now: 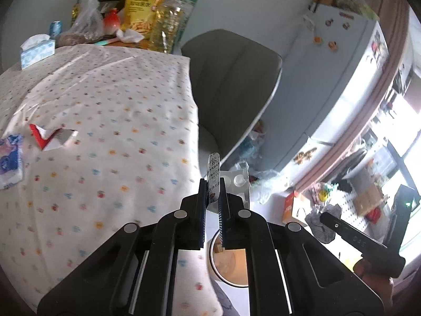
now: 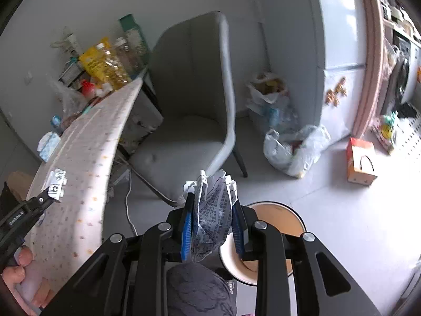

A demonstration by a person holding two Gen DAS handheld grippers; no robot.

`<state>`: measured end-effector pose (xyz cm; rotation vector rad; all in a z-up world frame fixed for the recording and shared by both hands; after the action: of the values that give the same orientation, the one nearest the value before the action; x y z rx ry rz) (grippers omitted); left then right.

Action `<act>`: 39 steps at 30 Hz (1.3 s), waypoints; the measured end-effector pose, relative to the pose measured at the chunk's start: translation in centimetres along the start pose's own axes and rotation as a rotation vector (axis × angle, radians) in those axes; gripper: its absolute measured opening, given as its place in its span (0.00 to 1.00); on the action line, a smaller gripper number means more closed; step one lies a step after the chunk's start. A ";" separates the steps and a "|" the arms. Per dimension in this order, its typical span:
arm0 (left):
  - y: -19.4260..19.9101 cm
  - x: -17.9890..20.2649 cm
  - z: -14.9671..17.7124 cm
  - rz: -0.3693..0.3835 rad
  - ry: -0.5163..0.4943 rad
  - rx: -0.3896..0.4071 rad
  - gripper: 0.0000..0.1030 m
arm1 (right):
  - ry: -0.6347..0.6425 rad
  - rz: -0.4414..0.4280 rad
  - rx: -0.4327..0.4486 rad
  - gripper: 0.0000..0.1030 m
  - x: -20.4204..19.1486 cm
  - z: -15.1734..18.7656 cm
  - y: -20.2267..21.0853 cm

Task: Collect trash
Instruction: 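Carry both items to the bucket and open both grippers over it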

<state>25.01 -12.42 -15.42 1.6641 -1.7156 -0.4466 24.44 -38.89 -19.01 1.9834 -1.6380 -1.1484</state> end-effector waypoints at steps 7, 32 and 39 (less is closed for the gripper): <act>-1.3 2.2 1.0 -0.019 -0.048 -0.024 0.08 | -0.057 0.013 -0.020 0.25 3.7 1.2 -1.6; -5.7 11.5 5.5 0.066 -0.239 -0.168 0.08 | -0.286 0.016 -0.010 0.58 13.1 5.0 -3.0; -6.6 16.0 7.6 0.157 -0.301 -0.226 0.11 | -0.304 0.044 0.069 0.65 15.2 4.0 1.5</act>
<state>25.68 -30.33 -21.37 1.3409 -1.9135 -0.8161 20.72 -52.49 -26.16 1.8741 -1.8797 -1.4536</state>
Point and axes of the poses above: each gripper's, at about its wrist camera, not at the fingertips, and y roughly against the way its jaws point, x to its right, z to its underside, the point moved 9 cm from there along -y, roughly the way its jaws point, and after that the axes turned 8 degrees about -z, right-handed, at the moved point
